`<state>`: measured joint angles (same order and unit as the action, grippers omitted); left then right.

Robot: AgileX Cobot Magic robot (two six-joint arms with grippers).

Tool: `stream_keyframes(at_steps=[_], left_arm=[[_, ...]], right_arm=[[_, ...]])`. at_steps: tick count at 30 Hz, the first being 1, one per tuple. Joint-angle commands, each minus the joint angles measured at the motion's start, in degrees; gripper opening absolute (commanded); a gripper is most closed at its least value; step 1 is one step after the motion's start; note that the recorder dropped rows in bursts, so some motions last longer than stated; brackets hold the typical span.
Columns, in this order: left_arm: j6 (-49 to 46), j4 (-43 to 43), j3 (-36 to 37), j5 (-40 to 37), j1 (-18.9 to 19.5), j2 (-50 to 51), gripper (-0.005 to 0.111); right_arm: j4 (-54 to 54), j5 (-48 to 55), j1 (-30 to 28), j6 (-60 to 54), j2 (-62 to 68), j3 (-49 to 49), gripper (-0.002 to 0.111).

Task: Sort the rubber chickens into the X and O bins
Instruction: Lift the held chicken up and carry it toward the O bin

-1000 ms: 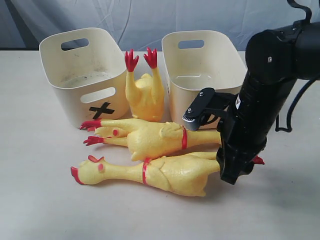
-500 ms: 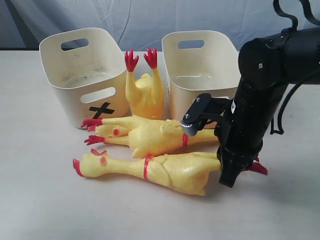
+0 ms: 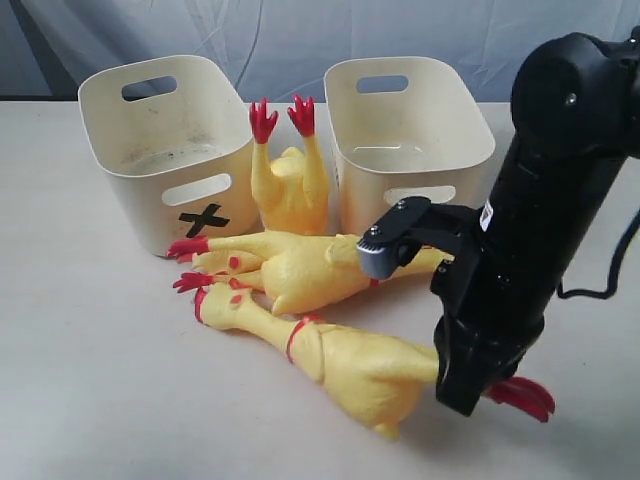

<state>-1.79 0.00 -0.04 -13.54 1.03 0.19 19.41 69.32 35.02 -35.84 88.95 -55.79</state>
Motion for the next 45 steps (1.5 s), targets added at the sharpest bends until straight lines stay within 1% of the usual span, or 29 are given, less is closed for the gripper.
stream_keyframes(at_steps=[1,2,3,4,5,7,10,14,16,18,26,28,31,32,33,35,38,39,41,42,43,44,45], left_arm=[[0.2,0.0,0.0,-0.2,-0.6,-0.2,0.0],[0.2,0.0,0.0,-0.2,-0.6,-0.2,0.0],[0.2,0.0,0.0,-0.2,-0.6,-0.2,0.0],[0.2,0.0,0.0,-0.2,-0.6,-0.2,0.0],[0.2,0.0,0.0,-0.2,-0.6,-0.2,0.0],[0.2,0.0,0.0,-0.2,-0.6,-0.2,0.0],[0.2,0.0,0.0,-0.2,-0.6,-0.2,0.0],[0.2,0.0,0.0,-0.2,-0.6,-0.2,0.0],[0.2,0.0,0.0,-0.2,-0.6,-0.2,0.0],[0.2,0.0,0.0,-0.2,-0.6,-0.2,0.0],[0.2,0.0,0.0,-0.2,-0.6,-0.2,0.0],[0.2,0.0,0.0,-0.2,-0.6,-0.2,0.0],[0.2,0.0,0.0,-0.2,-0.6,-0.2,0.0],[0.2,0.0,0.0,-0.2,-0.6,-0.2,0.0],[0.2,0.0,0.0,-0.2,-0.6,-0.2,0.0],[0.2,0.0,0.0,-0.2,-0.6,-0.2,0.0],[0.2,0.0,0.0,-0.2,-0.6,-0.2,0.0],[0.2,0.0,0.0,-0.2,-0.6,-0.2,0.0],[0.2,0.0,0.0,-0.2,-0.6,-0.2,0.0],[0.2,0.0,0.0,-0.2,-0.6,-0.2,0.0],[0.2,0.0,0.0,-0.2,-0.6,-0.2,0.0],[0.2,0.0,0.0,-0.2,-0.8,-0.2,0.0],[0.2,0.0,0.0,-0.2,-1.1,-0.2,0.0]], right_arm=[[7.6,0.6,5.1,-0.1,-3.9,2.5,-0.001],[8.7,0.6,6.5,-0.1,-4.3,3.0,-0.001],[11.2,0.6,9.7,-0.1,-4.8,3.8,-0.001],[12.2,0.6,10.9,-0.1,-4.9,4.1,-0.001],[13.4,0.6,13.8,-0.1,-4.9,4.2,-0.001],[16.7,0.6,16.5,-0.6,-4.9,3.7,-0.001],[19.5,0.6,17.1,-1.1,-5.1,0.1,-0.001],[18.5,0.6,17.0,-2.0,-7.3,-12.3,-0.001],[13.3,0.6,17.0,-1.7,-7.7,-18.9,-0.001],[4.9,0.6,17.0,3.2,-7.9,-25.1,-0.001],[-23.7,-9.3,17.0,22.6,-8.6,-37.2,-0.001],[-30.1,-11.2,17.0,29.1,-8.7,-39.6,-0.001],[-41.7,-13.6,17.0,42.1,-8.7,-42.0,-0.001],[-45.5,-14.0,17.0,47.3,-8.7,-42.2,-0.001],[-52.5,-14.4,17.0,56.8,-8.7,-42.2,-0.001],[-58.6,-14.0,17.0,64.3,-7.8,-42.2,-0.001],[-61.5,-14.3,17.0,65.0,-5.3,-42.2,-0.001],[-61.1,-14.3,16.0,65.0,-3.3,-42.2,-0.001],[-57.9,-13.4,12.5,65.5,-0.2,-42.2,-0.001],[-54.7,-11.9,9.0,65.5,2.0,-42.2,-0.001],[-52.8,-10.8,7.3,65.2,3.0,-42.2,-0.001],[-47.9,-9.4,4.6,61.7,4.5,-42.2,-0.001],[-45.1,-8.6,3.4,58.6,5.2,-42.2,-0.001]])
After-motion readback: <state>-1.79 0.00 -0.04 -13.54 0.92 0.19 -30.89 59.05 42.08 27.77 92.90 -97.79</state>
